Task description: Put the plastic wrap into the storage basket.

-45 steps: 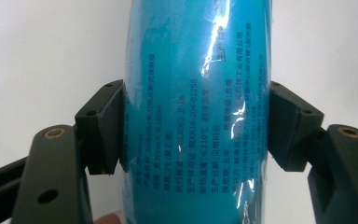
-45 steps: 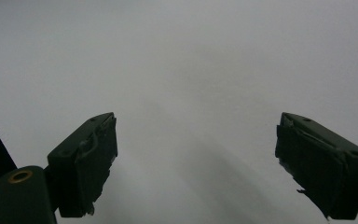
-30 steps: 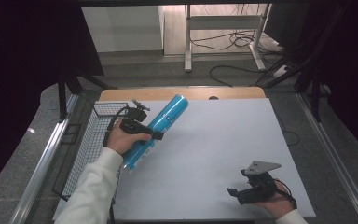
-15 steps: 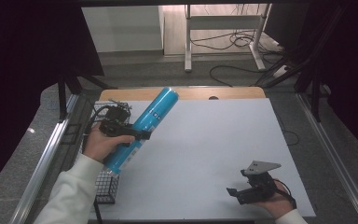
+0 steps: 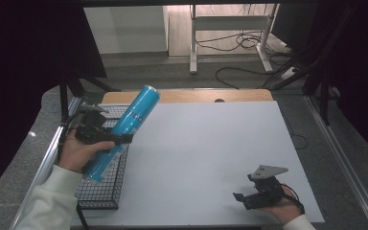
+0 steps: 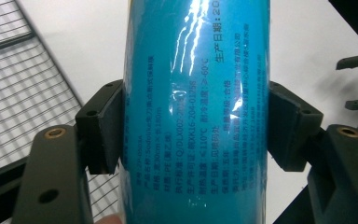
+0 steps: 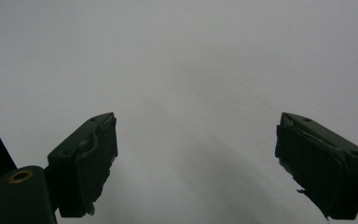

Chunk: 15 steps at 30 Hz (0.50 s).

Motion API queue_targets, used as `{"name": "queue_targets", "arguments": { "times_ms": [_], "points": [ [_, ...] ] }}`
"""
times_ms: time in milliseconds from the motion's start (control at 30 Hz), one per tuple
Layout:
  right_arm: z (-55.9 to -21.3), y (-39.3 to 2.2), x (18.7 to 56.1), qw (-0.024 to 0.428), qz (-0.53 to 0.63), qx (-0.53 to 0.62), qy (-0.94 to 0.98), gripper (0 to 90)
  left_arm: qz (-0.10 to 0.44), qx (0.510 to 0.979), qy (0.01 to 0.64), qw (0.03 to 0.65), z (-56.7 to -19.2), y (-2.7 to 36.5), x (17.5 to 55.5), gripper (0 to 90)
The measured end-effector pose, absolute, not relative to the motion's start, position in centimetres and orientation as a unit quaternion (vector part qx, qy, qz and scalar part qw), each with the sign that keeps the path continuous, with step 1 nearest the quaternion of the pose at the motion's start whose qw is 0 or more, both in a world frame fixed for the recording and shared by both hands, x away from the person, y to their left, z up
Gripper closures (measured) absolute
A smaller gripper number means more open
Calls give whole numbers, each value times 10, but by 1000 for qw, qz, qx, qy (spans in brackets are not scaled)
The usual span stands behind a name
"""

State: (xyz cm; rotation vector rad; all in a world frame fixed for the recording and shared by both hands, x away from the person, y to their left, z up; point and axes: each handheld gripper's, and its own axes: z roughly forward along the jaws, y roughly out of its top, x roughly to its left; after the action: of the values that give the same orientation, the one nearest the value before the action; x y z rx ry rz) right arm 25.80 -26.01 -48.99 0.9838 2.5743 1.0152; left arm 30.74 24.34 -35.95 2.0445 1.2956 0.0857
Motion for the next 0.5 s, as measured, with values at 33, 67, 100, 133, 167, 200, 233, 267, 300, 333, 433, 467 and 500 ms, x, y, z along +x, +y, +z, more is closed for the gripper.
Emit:
{"name": "queue_targets", "arguments": {
  "times_ms": [33, 67, 100, 133, 167, 200, 233, 267, 300, 333, 433, 467, 500],
  "points": [
    [-490, -260, 258, 102, 344, 333, 872, 135, 33, 790, 501, 352, -359, 243, 307, 311],
    [-490, -260, 258, 104, 343, 333, 872, 135, 34, 788, 504, 352, -360, 247, 306, 311],
    [-490, -260, 258, 104, 343, 333, 872, 135, 35, 786, 507, 352, -360, 250, 305, 312],
    [-490, -260, 258, 104, 343, 334, 872, 136, 37, 784, 510, 352, -361, 254, 305, 311],
    [-490, -260, 258, 105, 342, 334, 872, 135, 40, 781, 516, 350, -363, 260, 303, 312],
    [-490, -260, 258, 105, 342, 334, 872, 135, 40, 781, 516, 350, -363, 260, 303, 312],
    [-490, -260, 258, 105, 342, 334, 872, 136, 43, 777, 523, 347, -365, 266, 302, 312],
    [-490, -260, 258, 105, 342, 334, 872, 136, 43, 777, 523, 347, -365, 266, 302, 312],
    [-490, -260, 258, 105, 342, 334, 872, 135, 43, 774, 528, 347, -366, 269, 302, 312],
    [-490, -260, 258, 105, 341, 335, 872, 135, 42, 772, 533, 345, -369, 274, 301, 312],
    [-491, -260, 258, 104, 341, 335, 872, 136, 43, 767, 540, 343, -373, 279, 300, 312],
    [-491, -260, 258, 103, 340, 336, 872, 135, 44, 766, 544, 341, -375, 282, 300, 312],
    [-491, -260, 258, 104, 339, 337, 872, 135, 44, 764, 548, 338, -378, 284, 300, 312]
  ]
}}
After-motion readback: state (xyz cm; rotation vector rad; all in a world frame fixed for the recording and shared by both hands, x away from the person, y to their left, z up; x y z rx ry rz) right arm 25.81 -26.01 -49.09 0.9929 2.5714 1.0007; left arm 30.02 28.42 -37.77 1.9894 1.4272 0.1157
